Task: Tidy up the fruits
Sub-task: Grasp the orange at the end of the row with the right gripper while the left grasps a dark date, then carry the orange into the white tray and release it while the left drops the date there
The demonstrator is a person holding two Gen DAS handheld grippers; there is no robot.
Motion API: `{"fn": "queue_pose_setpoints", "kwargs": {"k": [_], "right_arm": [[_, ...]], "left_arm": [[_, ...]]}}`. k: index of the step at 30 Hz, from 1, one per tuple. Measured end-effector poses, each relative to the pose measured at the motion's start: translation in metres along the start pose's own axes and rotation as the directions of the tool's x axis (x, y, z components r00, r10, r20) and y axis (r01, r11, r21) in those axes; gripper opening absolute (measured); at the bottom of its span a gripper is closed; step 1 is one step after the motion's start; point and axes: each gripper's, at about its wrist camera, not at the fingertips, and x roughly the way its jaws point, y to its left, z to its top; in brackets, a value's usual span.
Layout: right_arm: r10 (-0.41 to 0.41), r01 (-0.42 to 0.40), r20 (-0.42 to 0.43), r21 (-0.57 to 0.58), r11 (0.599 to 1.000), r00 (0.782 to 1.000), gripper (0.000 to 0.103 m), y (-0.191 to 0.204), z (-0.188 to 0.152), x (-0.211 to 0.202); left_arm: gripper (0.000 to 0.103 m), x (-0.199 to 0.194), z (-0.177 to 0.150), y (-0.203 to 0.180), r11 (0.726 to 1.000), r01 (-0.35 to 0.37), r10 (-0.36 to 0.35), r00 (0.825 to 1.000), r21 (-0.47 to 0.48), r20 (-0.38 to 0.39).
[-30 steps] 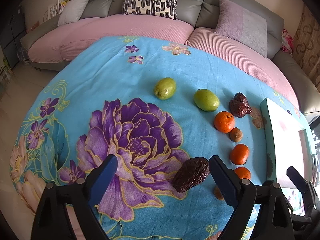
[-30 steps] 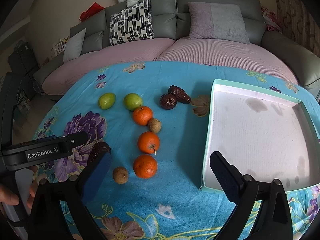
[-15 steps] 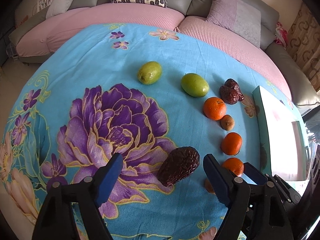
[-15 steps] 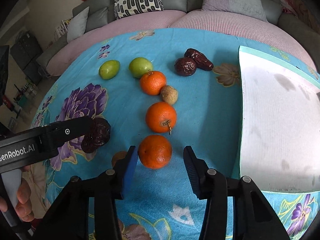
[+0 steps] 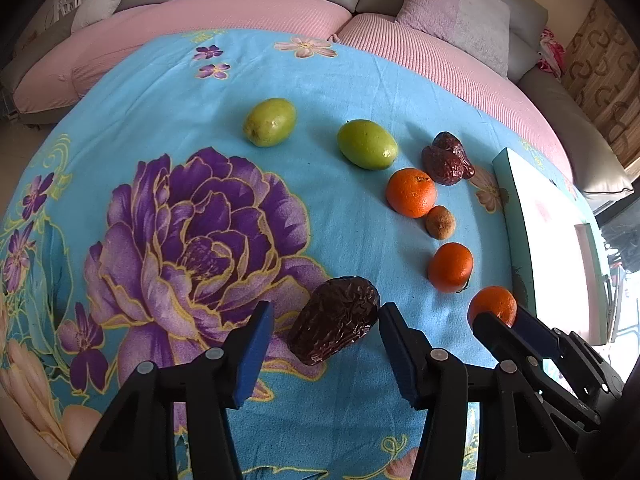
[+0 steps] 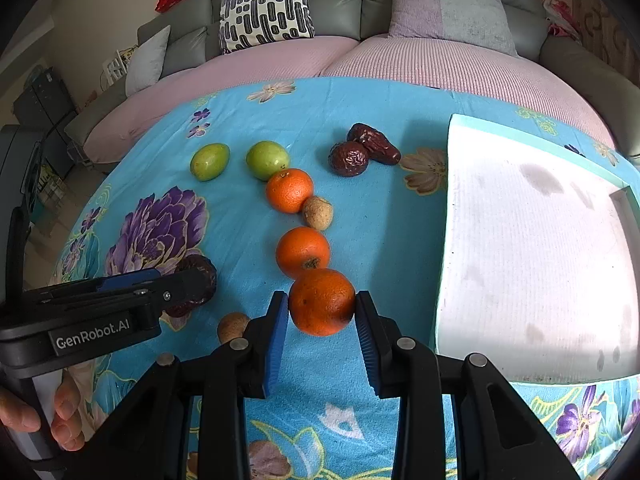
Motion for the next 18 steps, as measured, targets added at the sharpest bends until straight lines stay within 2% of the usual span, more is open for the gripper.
{"fn": "queue_pose_setpoints", "kwargs": {"k": [1,3,5,14,18], "right_arm": [[-0.004,0.004,0.004,-0.001,1.000,1.000,0.036,0.000,0.001,-0.001],[-0.009,0.009,0.015,-0.003,1.000,1.000,0.036,0.000,0.002,-0.005],[-0.008,0.009,0.026,-0.002,1.000,1.000,0.036,-0.001,0.003,-0.009],[-0.018,0.016,0.094,0.018,1.000,0.995,0.036,-0.013,0.012,-0.035],[-0.064,0.058,0.110,0.060,0.997,0.992,0.036,-0.032,0.016,-0.047]], "left_arm": [[0.050,0.001,0.000,-0.001,1.000,0.011,-0.011,1.000,0.003,-0.005],[0.048,0.003,-0.001,-0.005,1.000,0.014,-0.013,1.000,0.015,-0.008],[0.040,0.001,-0.001,-0.009,0.999,0.020,-0.020,1.000,0.027,0.006],[0.039,-0.017,-0.002,-0.008,0.998,0.054,-0.056,0.997,0.023,0.054],[0.039,-0.029,0.000,-0.016,0.996,0.084,-0.087,0.992,0.044,0.091]]}}
